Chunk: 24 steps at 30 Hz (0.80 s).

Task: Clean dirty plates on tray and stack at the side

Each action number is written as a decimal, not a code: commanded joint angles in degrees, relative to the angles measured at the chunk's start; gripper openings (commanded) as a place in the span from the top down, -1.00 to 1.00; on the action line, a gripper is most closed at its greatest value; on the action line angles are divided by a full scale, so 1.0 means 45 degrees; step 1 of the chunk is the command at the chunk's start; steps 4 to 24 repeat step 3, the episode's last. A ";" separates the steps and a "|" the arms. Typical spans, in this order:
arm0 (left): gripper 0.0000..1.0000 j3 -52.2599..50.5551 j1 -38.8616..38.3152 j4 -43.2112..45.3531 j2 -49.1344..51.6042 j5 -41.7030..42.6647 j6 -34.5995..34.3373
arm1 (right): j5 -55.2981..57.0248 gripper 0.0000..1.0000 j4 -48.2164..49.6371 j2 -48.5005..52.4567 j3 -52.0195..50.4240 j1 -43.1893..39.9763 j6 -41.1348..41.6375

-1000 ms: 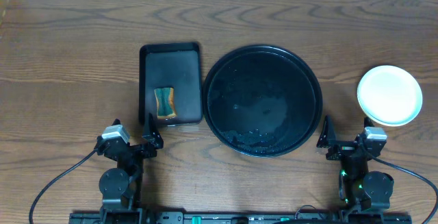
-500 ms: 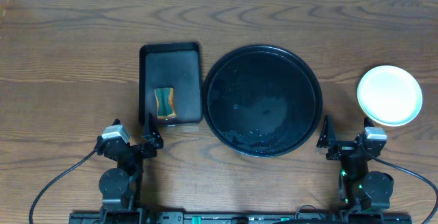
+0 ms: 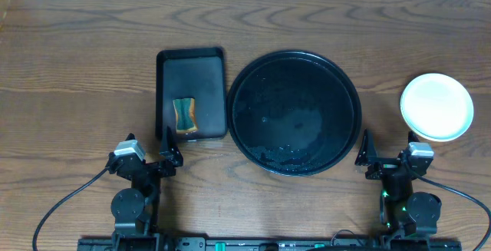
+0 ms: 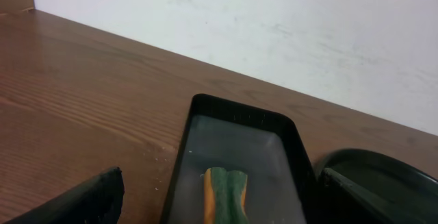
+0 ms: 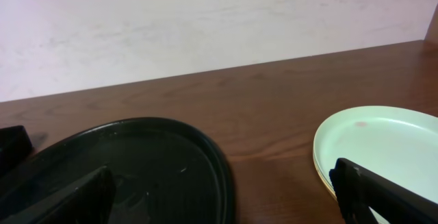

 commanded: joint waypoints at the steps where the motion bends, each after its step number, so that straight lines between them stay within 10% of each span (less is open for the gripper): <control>1: -0.81 -0.0209 0.0019 -0.0544 0.0015 -0.0078 0.0209 | 0.0102 -0.99 -0.0019 -0.0068 -0.0044 0.0151 0.0000; 24: -0.80 -0.0209 0.0019 -0.0539 0.0015 -0.0083 0.0209 | 0.0102 -0.99 -0.0019 -0.0068 -0.0044 0.0151 0.0000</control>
